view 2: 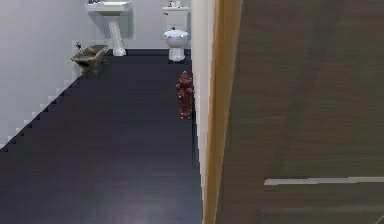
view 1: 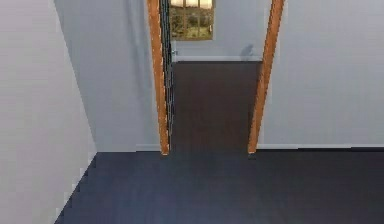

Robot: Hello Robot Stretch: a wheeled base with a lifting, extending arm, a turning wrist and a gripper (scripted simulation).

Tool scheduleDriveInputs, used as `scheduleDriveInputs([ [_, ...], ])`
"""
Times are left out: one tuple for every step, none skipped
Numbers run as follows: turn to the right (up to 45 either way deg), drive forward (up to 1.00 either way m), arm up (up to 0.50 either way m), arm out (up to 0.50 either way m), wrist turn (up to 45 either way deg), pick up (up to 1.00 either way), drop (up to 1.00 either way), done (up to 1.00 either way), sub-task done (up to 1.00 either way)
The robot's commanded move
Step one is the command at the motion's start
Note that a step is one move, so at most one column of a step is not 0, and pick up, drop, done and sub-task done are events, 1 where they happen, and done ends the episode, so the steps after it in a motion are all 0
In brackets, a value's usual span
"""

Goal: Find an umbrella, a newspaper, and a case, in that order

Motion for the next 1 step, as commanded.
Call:
scheduleDriveInputs([
  [9.0, 0.0, 0.0, 0.0, 0.0, 0.0, 0.0, 0.0, 0.0],
])
